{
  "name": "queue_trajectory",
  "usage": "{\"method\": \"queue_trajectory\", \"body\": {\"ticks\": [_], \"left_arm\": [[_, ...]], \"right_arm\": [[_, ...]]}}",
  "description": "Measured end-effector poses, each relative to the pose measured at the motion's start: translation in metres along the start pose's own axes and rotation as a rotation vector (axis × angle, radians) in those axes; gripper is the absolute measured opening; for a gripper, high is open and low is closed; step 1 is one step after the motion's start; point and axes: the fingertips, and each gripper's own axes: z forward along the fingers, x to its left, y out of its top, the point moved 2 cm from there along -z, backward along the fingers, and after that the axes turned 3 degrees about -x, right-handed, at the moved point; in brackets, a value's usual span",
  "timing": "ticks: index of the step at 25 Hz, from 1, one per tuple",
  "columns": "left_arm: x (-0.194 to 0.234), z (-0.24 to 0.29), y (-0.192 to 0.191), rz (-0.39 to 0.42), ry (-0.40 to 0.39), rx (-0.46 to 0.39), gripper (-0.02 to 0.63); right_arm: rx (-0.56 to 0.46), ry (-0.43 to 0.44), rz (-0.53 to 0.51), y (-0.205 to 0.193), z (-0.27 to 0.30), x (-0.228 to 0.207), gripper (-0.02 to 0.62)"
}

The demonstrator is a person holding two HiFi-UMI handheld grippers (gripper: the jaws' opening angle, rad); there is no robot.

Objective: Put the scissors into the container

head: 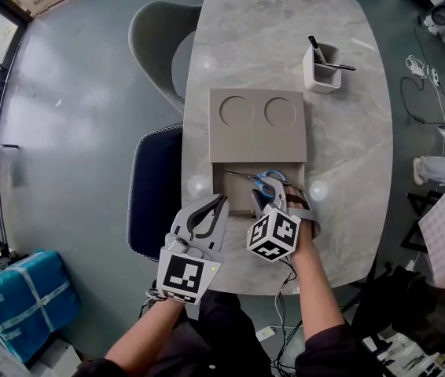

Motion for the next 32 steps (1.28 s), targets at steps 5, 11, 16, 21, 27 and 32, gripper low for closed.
{"method": "queue_trajectory", "body": {"ticks": [5, 11, 16, 21, 27, 32], "left_arm": [[-0.002, 0.001, -0.001, 0.001, -0.006, 0.004, 0.020], [-0.006, 0.004, 0.006, 0.013, -0.019, -0.007, 0.020], [-0.015, 0.002, 0.020, 0.034, -0.051, -0.016, 0.020], [-0.021, -0.006, 0.044, 0.058, -0.086, -0.048, 0.020], [-0.030, -0.030, 0.083, 0.088, -0.129, -0.107, 0.020], [-0.030, -0.053, 0.124, 0.042, -0.167, -0.180, 0.018]], "right_arm": [[-0.010, 0.031, 0.061, 0.001, 0.002, 0.001, 0.115], [-0.041, -0.035, 0.095, 0.005, -0.009, -0.010, 0.018], [-0.128, -0.106, 0.208, 0.022, -0.043, -0.027, -0.003], [-0.258, -0.206, 0.425, 0.044, -0.098, -0.050, -0.003], [-0.481, -0.371, 0.661, 0.069, -0.177, -0.070, -0.003], [-0.635, -0.488, 0.786, 0.091, -0.242, -0.075, -0.003]]}}
